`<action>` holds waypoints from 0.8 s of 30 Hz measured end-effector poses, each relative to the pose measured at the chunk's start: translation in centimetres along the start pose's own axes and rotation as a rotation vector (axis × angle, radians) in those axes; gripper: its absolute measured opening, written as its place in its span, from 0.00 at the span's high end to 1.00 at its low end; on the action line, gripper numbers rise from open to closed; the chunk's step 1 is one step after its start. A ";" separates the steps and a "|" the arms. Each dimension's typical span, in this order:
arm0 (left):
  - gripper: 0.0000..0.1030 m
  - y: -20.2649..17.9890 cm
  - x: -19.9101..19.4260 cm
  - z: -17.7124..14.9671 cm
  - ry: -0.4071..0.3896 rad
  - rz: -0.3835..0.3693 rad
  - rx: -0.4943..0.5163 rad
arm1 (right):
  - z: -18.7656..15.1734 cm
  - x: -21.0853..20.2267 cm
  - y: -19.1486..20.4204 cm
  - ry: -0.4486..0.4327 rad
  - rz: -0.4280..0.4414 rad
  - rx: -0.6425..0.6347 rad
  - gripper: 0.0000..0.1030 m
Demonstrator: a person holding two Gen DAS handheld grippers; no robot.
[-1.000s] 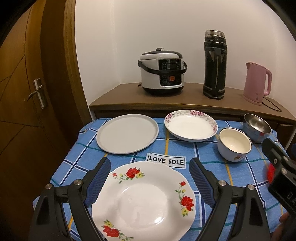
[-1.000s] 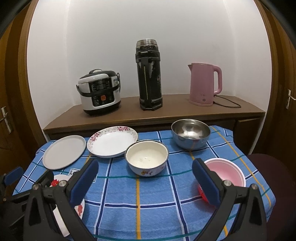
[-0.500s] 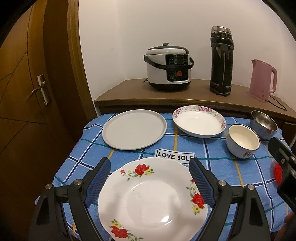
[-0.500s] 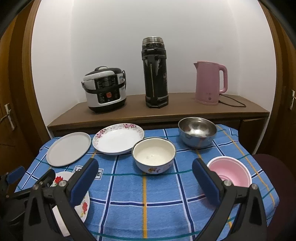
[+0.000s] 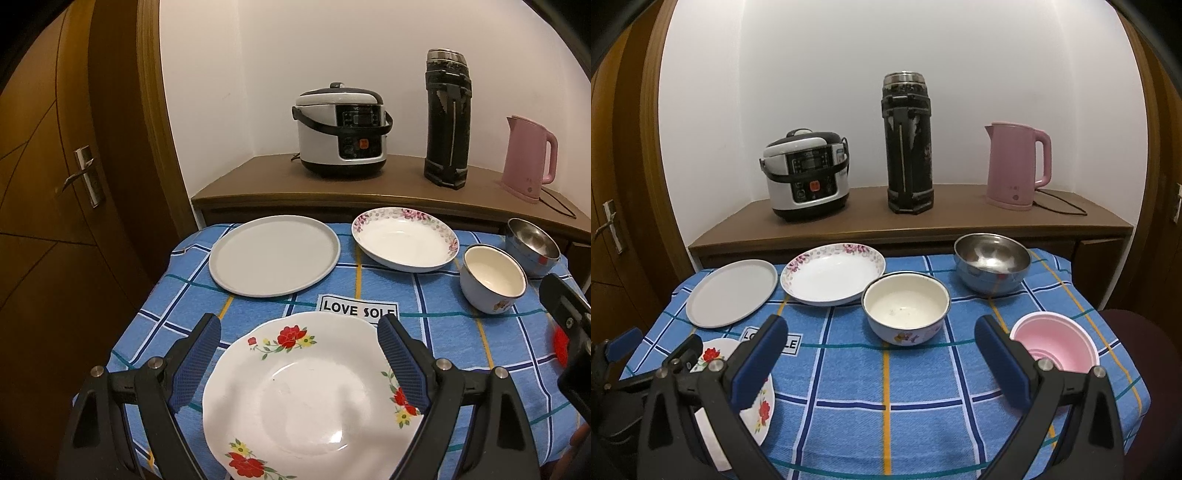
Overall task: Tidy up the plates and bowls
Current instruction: 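Close the left gripper on the rim of the red-flower white plate, then lift the red-flower plate with the left gripper toward the grey plate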
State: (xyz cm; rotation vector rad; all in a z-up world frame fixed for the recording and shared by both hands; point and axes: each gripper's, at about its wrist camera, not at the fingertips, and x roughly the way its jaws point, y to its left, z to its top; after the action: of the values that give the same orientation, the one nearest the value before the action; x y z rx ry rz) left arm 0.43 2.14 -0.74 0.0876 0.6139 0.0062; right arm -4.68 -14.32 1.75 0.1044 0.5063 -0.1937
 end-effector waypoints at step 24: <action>0.14 2.6 0.5 -0.5 0.015 -0.005 -0.014 | -0.8 0.1 1.3 -0.014 0.071 -0.044 0.01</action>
State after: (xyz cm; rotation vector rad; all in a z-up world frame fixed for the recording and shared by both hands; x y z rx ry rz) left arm 0.59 4.82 -1.23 0.0730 0.6289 0.0065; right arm -4.73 -12.95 1.09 0.0781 0.4915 -0.1140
